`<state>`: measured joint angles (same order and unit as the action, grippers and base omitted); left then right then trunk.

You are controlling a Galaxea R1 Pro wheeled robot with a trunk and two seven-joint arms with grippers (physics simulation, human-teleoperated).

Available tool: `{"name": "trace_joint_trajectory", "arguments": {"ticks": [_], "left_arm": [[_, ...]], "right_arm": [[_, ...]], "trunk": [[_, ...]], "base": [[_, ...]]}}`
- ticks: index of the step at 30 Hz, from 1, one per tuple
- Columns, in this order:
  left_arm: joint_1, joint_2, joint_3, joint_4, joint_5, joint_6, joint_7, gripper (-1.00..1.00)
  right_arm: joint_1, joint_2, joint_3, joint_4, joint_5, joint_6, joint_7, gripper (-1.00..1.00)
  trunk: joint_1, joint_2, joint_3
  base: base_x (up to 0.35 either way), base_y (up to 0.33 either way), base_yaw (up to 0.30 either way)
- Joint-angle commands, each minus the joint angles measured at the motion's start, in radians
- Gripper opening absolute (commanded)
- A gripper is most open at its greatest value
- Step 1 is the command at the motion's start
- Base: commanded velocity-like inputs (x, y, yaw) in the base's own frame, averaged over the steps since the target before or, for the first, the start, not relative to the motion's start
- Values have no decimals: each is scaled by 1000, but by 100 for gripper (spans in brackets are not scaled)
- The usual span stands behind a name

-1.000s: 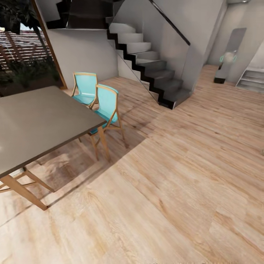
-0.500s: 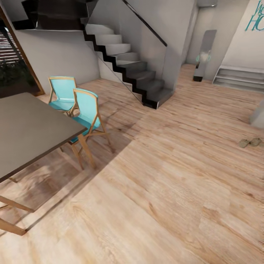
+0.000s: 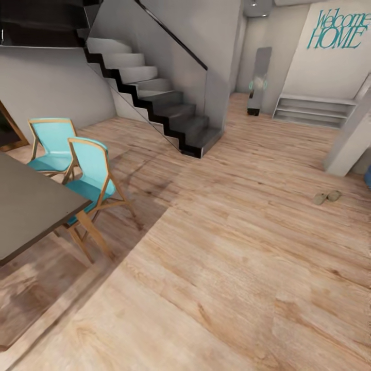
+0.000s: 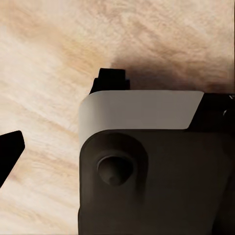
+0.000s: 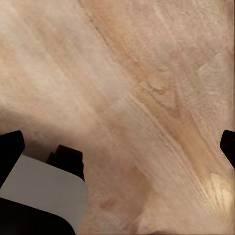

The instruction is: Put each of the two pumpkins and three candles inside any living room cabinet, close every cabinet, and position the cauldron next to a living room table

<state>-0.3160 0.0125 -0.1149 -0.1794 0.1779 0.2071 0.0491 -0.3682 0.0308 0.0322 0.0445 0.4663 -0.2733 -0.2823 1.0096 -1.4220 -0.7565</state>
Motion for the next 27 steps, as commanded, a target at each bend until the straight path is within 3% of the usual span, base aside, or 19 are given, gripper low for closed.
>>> {"name": "trace_joint_trajectory", "arguments": {"ticks": [1,14,27], "left_arm": [[0,0,0,0,0,0,0,100],[0,0,0,1,0,1,0,100],[0,0,0,2,0,1,0,100]], "right_arm": [[0,0,0,0,0,0,0,100],[0,0,0,0,0,0,0,100],[0,0,0,1,2,0,0,100]], "trunk": [[0,0,1],[0,0,17],[0,0,33]], "base": [[330,0,-226],[330,-6,-226],[326,-108,-219]]}}
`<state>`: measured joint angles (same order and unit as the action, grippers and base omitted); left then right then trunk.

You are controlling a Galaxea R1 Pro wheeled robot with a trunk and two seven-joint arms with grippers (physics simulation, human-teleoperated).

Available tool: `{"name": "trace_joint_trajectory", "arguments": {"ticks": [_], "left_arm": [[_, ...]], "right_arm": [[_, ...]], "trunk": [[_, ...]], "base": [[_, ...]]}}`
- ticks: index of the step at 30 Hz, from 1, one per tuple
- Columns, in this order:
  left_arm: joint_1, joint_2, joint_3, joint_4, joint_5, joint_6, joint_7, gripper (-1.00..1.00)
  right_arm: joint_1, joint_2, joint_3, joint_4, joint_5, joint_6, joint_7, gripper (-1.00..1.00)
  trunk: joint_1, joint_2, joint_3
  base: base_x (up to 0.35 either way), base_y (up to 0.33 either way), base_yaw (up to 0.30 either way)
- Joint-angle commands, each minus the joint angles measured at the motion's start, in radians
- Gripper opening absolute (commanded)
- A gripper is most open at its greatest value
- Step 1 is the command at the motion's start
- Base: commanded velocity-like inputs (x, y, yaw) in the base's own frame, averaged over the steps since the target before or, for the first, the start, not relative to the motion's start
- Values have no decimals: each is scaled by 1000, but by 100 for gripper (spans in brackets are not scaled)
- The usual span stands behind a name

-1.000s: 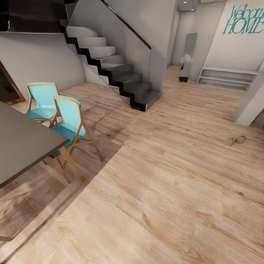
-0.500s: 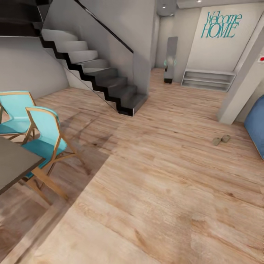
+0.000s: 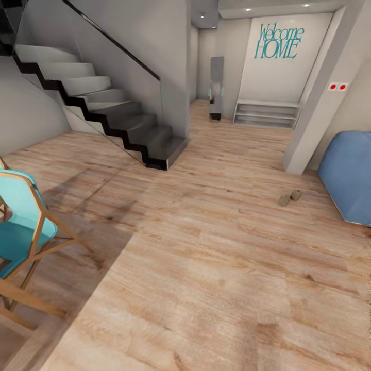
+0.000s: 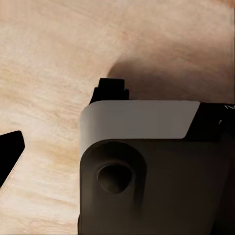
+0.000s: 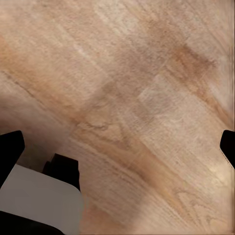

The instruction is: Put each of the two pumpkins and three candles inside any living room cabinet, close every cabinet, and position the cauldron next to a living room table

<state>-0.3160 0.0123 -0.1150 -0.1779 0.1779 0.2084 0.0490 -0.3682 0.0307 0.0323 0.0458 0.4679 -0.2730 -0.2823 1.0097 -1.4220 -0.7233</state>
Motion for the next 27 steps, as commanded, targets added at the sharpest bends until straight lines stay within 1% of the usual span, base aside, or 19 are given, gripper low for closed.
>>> {"name": "trace_joint_trajectory", "arguments": {"ticks": [1,5,15,27], "left_arm": [[0,0,0,0,0,0,0,100],[0,0,0,0,-1,-1,0,100],[0,0,0,0,-1,0,0,100],[0,-1,-3,23,-3,-1,-1,100]], "right_arm": [[0,0,0,0,0,0,0,100],[0,0,0,0,0,0,0,100],[1,0,0,0,0,-1,0,100],[5,0,0,0,0,-2,3,100]], "trunk": [[0,0,1],[0,0,7],[0,0,21],[0,0,37]], "base": [[307,-174,-203],[247,-182,-195],[62,-56,-183],[269,-149,-182]]}}
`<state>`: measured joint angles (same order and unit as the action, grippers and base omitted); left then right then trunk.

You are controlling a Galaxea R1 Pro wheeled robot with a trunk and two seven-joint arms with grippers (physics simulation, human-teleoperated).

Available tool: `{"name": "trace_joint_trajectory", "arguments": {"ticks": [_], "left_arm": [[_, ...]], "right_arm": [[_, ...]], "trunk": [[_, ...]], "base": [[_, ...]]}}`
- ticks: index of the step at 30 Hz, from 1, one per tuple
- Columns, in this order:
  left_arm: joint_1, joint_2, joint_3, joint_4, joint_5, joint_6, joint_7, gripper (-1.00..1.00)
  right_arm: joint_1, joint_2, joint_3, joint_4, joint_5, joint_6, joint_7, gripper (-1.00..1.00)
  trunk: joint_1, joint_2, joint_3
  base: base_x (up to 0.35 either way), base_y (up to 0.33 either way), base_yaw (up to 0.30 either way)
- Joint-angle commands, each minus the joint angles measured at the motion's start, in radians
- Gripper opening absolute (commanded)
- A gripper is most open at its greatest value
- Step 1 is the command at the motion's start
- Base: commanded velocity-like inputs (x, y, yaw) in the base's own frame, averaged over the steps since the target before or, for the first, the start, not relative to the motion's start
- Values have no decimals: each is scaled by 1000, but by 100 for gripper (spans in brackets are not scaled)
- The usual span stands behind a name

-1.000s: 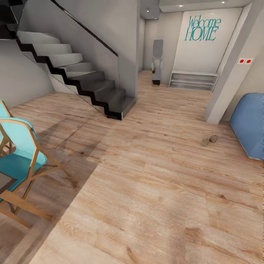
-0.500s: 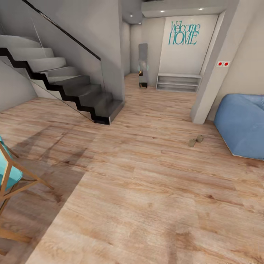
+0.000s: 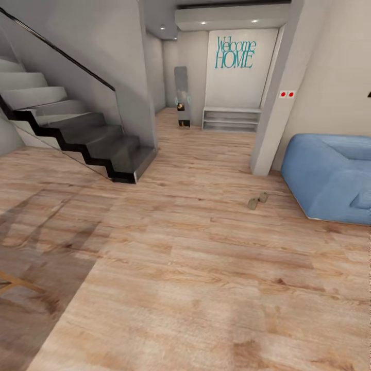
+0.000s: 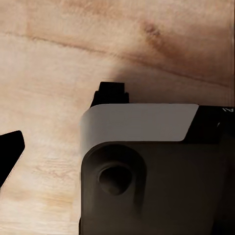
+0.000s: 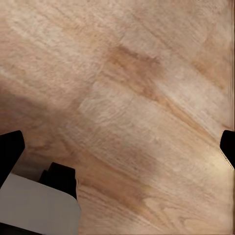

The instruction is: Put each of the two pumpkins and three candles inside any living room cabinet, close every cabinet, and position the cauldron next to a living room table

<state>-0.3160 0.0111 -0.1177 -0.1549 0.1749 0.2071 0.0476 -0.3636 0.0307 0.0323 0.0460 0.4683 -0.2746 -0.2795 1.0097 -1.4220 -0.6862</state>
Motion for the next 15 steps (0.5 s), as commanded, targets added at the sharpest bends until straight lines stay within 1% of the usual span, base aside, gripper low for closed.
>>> {"name": "trace_joint_trajectory", "arguments": {"ticks": [1,15], "left_arm": [[0,0,0,1,0,0,0,100],[0,0,0,1,0,0,0,100]], "right_arm": [[0,0,0,0,0,0,0,100],[0,0,0,-1,0,0,0,100]], "trunk": [[0,0,1],[0,0,21]], "base": [[291,-156,-182],[292,-157,-179]]}}
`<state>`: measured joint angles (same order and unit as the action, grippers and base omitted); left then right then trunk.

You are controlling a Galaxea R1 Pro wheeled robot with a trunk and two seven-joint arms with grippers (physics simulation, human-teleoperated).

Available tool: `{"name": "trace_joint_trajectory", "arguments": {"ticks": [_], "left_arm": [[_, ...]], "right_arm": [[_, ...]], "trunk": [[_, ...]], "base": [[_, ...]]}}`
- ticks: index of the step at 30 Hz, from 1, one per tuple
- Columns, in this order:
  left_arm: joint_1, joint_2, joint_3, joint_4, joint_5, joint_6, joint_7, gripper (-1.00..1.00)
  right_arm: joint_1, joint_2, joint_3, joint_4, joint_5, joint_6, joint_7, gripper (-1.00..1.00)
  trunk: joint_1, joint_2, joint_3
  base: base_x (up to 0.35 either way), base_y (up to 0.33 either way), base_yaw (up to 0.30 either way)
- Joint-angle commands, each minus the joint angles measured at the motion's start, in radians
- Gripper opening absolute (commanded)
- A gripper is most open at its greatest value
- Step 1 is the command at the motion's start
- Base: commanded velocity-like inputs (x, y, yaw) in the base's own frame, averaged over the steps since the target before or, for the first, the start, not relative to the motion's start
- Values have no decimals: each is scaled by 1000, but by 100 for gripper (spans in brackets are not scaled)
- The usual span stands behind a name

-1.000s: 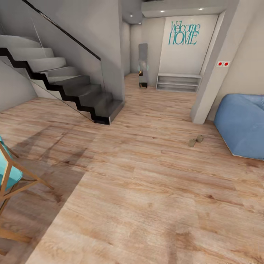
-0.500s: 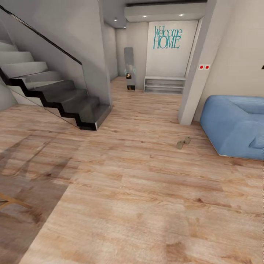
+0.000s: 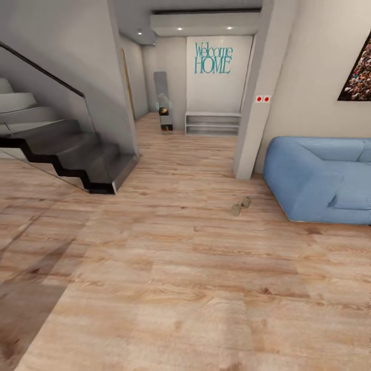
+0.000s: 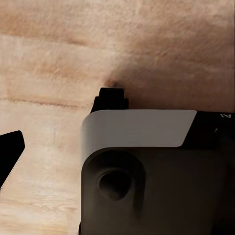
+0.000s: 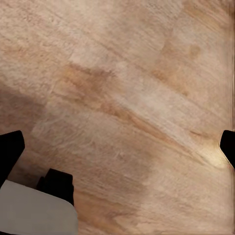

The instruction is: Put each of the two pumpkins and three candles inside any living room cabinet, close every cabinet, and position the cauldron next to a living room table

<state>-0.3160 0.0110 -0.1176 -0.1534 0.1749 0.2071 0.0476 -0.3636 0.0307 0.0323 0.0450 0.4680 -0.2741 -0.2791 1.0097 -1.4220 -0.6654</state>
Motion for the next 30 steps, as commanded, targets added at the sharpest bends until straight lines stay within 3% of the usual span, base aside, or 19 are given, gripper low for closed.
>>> {"name": "trace_joint_trajectory", "arguments": {"ticks": [1,30], "left_arm": [[0,0,0,0,0,0,0,100],[0,1,-1,0,0,0,0,100]], "right_arm": [[0,0,0,0,0,0,0,100],[0,2,3,3,3,3,1,100]], "trunk": [[0,0,1],[0,0,4]], "base": [[292,-157,-149],[292,-157,-13]]}}
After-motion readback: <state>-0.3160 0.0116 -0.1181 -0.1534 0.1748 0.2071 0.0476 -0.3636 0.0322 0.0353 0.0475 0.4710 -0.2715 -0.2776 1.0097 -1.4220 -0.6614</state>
